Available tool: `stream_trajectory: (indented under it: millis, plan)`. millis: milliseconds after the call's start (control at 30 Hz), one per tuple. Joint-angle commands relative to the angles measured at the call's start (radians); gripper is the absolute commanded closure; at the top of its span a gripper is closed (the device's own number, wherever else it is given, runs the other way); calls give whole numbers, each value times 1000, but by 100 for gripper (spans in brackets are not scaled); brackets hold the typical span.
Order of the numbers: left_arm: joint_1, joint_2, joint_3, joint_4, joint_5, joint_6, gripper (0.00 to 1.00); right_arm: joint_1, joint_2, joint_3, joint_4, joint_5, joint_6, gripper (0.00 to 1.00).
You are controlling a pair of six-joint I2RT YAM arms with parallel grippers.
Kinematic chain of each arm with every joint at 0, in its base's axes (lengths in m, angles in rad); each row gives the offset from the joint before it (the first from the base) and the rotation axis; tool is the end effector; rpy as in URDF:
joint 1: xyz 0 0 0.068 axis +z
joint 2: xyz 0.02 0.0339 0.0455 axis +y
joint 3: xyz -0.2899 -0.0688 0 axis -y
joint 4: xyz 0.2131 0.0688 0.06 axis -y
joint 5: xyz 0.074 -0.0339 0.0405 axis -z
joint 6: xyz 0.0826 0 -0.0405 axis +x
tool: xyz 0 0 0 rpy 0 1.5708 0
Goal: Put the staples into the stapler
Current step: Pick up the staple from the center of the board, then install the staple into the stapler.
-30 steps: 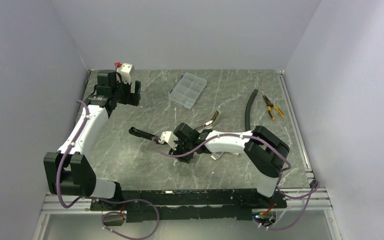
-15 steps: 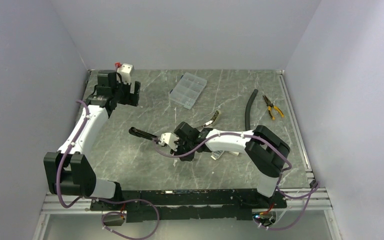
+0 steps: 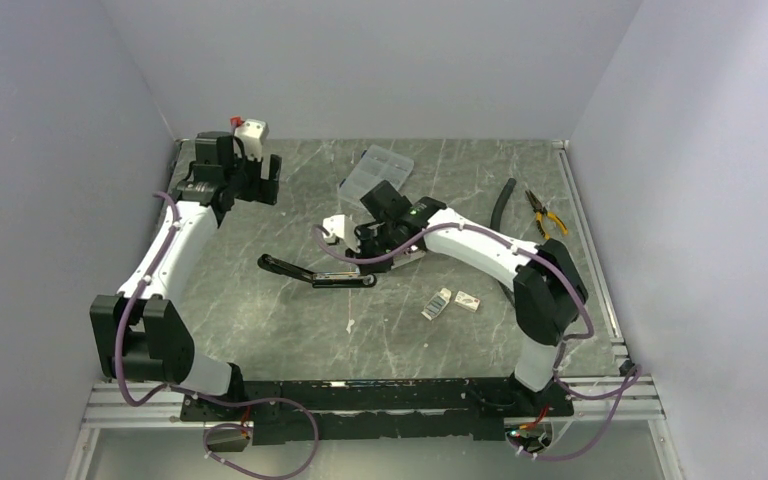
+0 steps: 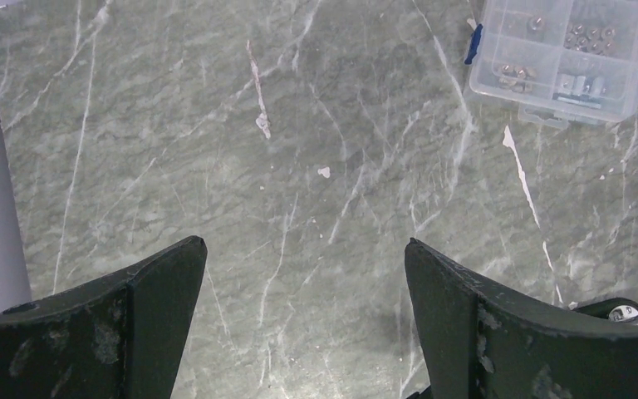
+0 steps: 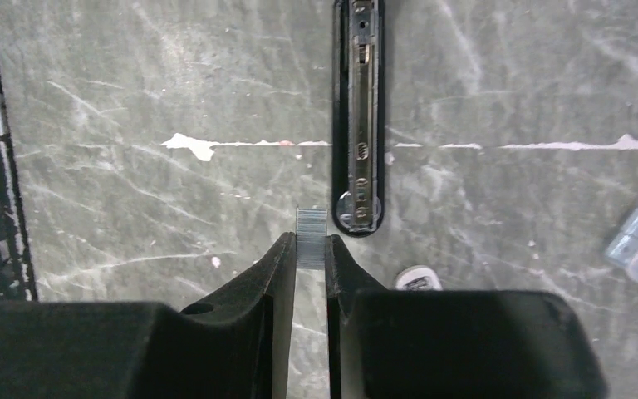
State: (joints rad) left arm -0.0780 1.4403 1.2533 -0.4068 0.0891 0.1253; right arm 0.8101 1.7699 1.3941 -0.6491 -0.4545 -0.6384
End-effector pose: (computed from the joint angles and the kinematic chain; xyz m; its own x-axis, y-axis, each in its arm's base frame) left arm 0.3308 -0.0332 0.3328 -0.5346 0.1666 -0.8285 0.2197 0.9741 0.0542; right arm 0.2320 0.2963 0.2486 0.0083 -0.7679 -0.6405 -1.0000 -0.0041 -0.0081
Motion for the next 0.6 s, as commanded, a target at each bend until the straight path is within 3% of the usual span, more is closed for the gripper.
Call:
stream_trajectory:
  millis: [0, 200, 567]
  plan:
    - [3, -6, 47, -5, 14, -26, 6, -13, 82, 110, -114, -48, -109, 83]
    - [4, -21, 46, -5, 8, -32, 6, -23, 179, 202, -167, -45, -140, 83]
    - [17, -30, 58, -13, 4, -35, 6, -23, 228, 231, -144, -10, -119, 84]
